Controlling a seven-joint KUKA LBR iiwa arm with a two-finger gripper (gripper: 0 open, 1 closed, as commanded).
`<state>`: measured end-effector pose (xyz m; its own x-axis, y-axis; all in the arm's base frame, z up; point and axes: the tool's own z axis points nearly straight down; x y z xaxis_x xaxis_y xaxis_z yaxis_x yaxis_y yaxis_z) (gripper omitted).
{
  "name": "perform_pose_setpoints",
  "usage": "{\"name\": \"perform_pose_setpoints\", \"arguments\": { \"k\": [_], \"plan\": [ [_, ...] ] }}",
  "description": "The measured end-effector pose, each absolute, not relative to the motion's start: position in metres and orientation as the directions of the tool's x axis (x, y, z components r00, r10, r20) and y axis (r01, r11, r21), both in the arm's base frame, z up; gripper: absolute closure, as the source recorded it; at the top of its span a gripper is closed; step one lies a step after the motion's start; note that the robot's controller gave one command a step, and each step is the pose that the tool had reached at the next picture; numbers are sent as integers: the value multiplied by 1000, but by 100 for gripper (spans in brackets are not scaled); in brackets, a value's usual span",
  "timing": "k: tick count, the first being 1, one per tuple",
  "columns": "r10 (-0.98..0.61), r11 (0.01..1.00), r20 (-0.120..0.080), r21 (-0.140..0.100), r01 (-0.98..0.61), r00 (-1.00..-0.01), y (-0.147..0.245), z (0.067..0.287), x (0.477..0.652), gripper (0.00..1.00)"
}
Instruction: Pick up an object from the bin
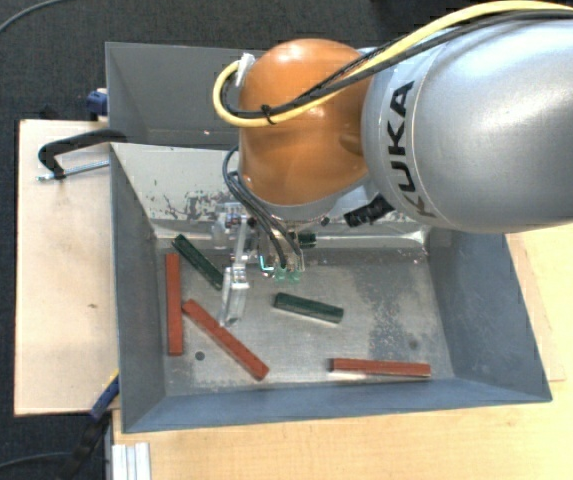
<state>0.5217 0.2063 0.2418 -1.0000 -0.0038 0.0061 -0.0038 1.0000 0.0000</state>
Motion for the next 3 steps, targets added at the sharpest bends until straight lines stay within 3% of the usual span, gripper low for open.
{"name": "perform_pose_setpoints", "arguments": {
  "k": [1, 2, 3],
  "plan": [
    [45, 999, 9, -2, 45, -999, 162, 66, 494, 0],
    [156, 988, -5, 4, 156, -988, 165, 102, 493, 0],
    [480, 877, -1, 4, 480, -877, 177, 100, 493, 0]
  ]
}}
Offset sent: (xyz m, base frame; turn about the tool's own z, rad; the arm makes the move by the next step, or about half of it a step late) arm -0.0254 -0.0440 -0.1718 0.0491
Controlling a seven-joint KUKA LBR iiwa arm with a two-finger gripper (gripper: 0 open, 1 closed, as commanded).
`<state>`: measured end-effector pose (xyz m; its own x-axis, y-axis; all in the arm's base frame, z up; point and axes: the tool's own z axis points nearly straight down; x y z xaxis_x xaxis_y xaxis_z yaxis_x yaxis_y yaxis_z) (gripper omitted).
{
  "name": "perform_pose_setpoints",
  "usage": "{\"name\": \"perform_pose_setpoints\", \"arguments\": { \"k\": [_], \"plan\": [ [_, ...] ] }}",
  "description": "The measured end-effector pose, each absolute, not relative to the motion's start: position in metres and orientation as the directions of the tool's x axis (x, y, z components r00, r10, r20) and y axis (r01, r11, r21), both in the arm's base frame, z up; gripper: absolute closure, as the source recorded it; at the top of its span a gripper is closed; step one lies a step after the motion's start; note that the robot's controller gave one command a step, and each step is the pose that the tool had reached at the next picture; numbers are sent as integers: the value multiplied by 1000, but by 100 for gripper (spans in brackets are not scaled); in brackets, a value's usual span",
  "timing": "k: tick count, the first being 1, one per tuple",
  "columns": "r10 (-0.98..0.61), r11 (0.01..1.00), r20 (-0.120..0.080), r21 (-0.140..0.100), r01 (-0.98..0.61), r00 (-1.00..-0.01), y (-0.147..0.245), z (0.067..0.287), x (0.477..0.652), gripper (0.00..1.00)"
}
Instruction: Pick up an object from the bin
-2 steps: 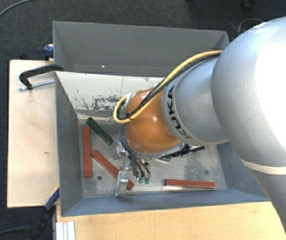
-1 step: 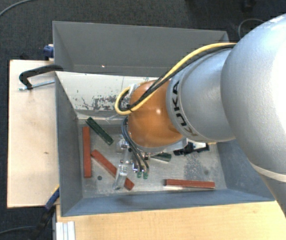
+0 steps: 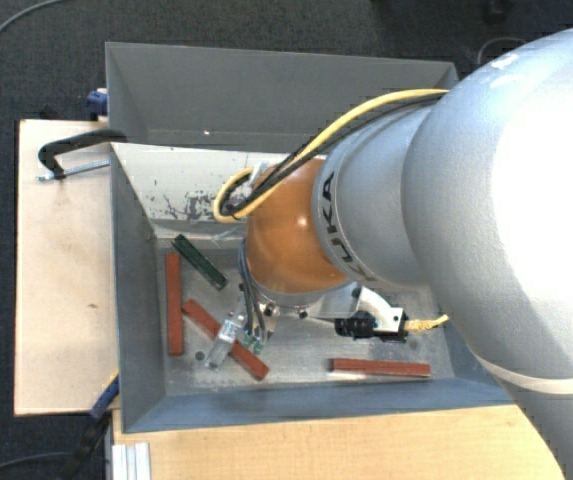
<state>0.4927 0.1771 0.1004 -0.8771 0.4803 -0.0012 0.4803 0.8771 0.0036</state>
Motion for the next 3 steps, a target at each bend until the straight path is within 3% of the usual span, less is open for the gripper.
{"name": "perform_pose_setpoints", "arguments": {
  "k": [1, 2, 3],
  "plan": [
    [555, 832, 4, -2, 555, -832, 159, 69, 491, 0],
    [554, 833, 3, 0, 554, -833, 160, 69, 491, 0],
    [554, 832, 3, 1, 554, -832, 160, 69, 491, 100]
  ]
}}
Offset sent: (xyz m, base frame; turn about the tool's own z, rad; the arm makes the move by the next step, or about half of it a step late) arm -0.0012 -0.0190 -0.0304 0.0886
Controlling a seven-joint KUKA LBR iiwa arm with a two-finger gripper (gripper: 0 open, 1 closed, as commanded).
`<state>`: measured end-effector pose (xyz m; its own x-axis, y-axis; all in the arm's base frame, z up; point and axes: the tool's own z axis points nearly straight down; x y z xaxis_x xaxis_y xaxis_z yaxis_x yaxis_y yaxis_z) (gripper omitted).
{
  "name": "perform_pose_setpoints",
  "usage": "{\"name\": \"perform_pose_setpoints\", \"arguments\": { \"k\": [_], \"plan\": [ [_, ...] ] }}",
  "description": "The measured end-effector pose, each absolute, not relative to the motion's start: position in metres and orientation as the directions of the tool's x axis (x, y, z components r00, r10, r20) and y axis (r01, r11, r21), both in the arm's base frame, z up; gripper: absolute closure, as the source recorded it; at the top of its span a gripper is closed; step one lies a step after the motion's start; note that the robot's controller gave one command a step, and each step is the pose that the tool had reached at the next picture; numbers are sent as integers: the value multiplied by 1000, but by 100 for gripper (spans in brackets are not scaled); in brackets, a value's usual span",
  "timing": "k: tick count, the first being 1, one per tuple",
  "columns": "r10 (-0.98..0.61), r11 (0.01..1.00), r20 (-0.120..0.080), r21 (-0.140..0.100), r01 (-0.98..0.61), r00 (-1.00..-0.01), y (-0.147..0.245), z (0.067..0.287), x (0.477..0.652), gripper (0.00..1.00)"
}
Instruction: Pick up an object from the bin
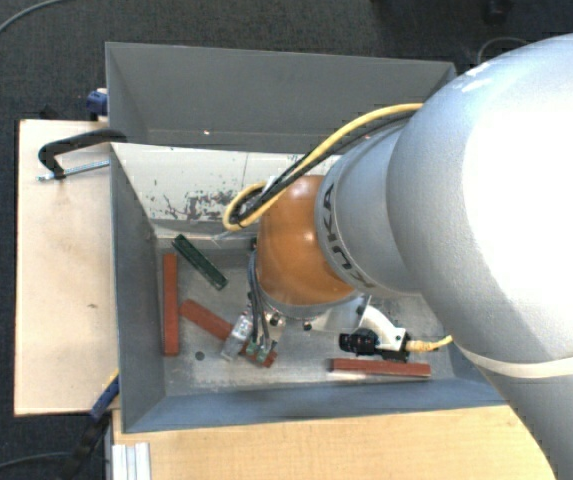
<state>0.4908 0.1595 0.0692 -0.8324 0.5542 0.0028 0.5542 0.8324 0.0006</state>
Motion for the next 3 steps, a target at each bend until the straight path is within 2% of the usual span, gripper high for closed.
{"name": "perform_pose_setpoints", "arguments": {
  "k": [1, 2, 3],
  "plan": [
    [554, 833, 0, 3, 554, -833, 160, 72, 491, 100],
    [552, 834, -4, 7, 552, -834, 162, 129, 493, 100],
    [550, 835, -4, 6, 550, -835, 162, 162, 495, 100]
  ]
}}
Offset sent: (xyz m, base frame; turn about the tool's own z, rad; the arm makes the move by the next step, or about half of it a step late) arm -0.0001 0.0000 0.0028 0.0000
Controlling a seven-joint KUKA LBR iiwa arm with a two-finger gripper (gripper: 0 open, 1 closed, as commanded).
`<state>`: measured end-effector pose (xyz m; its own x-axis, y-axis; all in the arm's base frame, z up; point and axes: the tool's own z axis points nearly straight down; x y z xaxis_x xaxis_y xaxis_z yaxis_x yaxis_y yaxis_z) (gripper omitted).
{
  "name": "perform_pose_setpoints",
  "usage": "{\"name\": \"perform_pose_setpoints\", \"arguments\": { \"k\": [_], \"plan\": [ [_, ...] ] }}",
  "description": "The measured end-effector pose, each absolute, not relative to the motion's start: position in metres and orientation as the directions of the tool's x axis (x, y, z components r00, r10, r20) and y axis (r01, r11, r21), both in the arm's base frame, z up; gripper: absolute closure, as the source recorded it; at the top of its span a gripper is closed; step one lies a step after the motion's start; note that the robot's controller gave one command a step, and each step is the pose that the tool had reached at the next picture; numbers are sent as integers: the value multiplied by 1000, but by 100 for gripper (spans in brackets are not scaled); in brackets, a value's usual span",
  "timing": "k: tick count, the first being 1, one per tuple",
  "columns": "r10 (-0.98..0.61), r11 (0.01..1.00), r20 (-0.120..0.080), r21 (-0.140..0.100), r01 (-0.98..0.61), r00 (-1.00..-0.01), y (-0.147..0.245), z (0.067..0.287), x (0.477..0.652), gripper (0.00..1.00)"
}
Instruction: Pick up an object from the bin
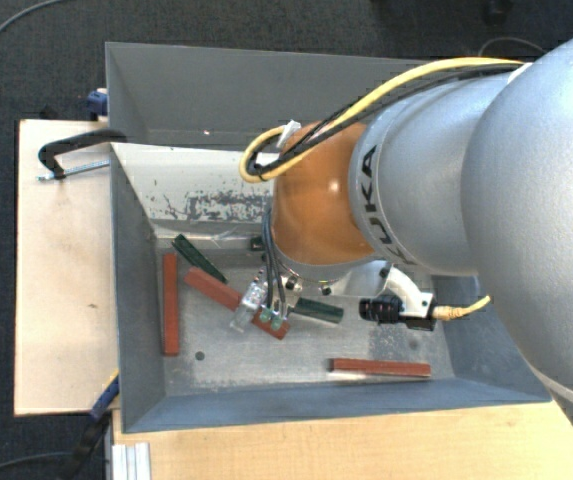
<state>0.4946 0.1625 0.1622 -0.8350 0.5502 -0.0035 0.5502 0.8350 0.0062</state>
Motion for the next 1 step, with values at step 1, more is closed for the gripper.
{"name": "perform_pose_setpoints", "arguments": {
  "k": [1],
  "plan": [
    [549, 836, -2, 4, 549, -836, 163, 170, 496, 100]
  ]
}}
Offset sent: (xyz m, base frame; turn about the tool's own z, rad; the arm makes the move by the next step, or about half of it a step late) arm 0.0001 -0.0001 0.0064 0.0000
